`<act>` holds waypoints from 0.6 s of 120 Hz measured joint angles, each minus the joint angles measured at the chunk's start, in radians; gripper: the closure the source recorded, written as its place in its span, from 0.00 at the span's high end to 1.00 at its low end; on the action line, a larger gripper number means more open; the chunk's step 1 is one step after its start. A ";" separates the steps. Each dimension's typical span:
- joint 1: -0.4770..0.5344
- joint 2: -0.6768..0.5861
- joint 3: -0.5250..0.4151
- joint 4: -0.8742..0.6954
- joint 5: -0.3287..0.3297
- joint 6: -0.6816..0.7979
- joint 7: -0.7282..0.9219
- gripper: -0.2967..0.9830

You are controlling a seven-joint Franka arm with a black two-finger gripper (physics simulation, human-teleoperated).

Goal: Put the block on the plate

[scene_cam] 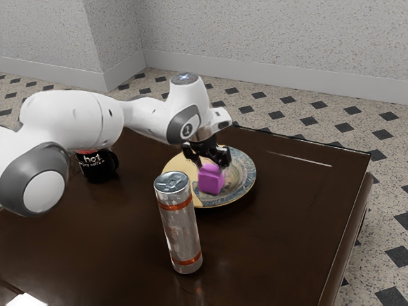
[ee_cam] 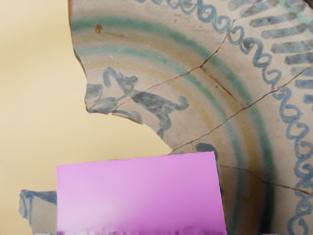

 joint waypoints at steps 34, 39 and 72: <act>0.005 -0.410 -0.015 -0.214 0.015 -0.180 0.015 0.74; 0.014 -0.470 -0.031 -0.224 0.033 -0.245 0.025 0.74; 0.133 -0.548 -0.108 -0.046 0.097 -0.572 0.148 0.76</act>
